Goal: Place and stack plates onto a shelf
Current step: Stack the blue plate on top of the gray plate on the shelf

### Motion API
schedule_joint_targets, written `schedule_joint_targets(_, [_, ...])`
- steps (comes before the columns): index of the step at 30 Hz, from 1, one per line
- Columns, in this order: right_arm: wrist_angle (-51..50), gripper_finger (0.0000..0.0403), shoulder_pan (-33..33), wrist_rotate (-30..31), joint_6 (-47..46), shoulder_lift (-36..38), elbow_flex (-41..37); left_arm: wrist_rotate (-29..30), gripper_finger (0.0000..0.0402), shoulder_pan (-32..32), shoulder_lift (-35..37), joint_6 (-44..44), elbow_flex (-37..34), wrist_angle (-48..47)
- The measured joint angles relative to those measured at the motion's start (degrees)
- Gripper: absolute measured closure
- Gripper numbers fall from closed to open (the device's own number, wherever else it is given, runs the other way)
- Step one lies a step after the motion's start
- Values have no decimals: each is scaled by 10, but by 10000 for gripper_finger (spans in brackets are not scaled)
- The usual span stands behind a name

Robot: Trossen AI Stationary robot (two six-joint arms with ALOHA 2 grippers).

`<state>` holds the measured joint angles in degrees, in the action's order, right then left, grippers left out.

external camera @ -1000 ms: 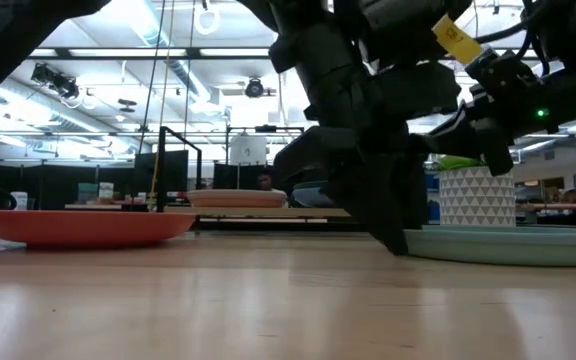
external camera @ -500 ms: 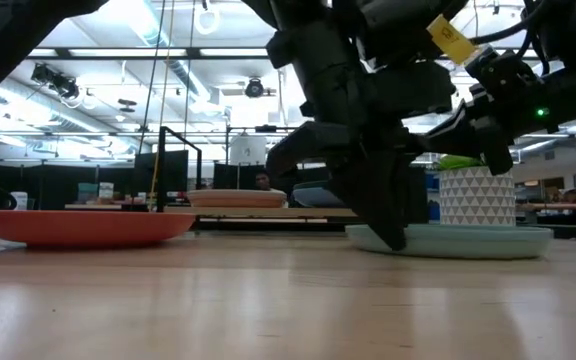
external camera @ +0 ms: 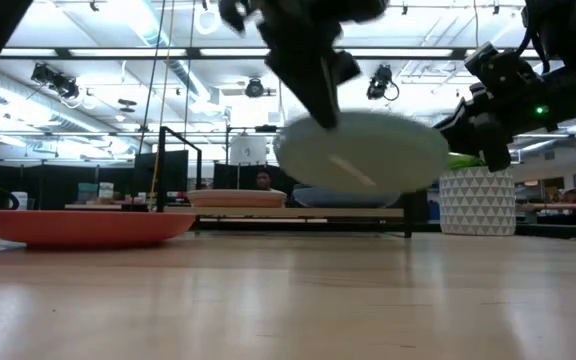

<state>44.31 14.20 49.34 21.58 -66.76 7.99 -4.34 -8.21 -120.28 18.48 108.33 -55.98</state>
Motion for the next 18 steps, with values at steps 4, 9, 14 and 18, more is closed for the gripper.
schedule_joint_targets(4, [2, 335, 0, -6, 0, 0, 0, 42, 387, 0, 35, -21, 0, -27])
schedule_joint_targets(9, [2, 335, 0, -16, 0, 0, 0, 138, 387, 10, 53, -31, 1, -80])
schedule_joint_targets(14, [2, 335, 0, -18, 0, 0, 0, 220, 387, 44, 54, -33, 0, -113])
schedule_joint_targets(18, [0, 335, 0, -19, -1, 0, 0, 230, 387, 91, 54, -44, 0, -135])
